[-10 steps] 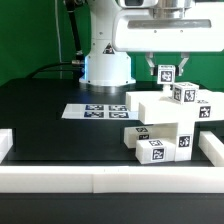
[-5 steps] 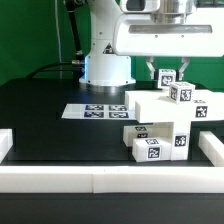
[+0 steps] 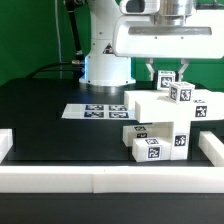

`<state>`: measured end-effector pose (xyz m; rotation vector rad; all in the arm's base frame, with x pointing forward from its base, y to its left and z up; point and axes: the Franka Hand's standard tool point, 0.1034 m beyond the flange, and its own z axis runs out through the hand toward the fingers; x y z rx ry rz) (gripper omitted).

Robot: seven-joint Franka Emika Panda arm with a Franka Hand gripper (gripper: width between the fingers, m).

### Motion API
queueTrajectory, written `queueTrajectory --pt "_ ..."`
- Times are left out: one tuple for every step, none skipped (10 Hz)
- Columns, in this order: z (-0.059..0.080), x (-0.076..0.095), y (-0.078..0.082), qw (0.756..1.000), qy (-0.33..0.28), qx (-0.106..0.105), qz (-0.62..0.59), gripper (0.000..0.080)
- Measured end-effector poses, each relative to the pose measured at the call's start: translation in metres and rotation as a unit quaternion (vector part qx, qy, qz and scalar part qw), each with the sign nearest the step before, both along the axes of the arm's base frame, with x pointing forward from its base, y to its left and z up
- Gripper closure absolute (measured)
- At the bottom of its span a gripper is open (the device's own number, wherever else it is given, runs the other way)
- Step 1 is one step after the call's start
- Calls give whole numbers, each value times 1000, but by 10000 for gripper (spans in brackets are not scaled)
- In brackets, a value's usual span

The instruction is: Assemble chair

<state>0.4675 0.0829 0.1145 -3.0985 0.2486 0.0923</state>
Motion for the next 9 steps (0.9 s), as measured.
queueTrajectory --pt "0 0 0 1000 0 0 0 517" --pt "0 0 0 1000 0 0 0 517" --pt "0 0 0 1000 0 0 0 517" --pt "0 0 0 1000 0 0 0 517" --pt "0 0 0 1000 0 0 0 517" --pt "0 0 0 1000 0 0 0 517" --pt "0 0 0 1000 0 0 0 517" --pt "0 0 0 1000 0 0 -2 517" --pt "0 0 0 1000 0 0 -9 517"
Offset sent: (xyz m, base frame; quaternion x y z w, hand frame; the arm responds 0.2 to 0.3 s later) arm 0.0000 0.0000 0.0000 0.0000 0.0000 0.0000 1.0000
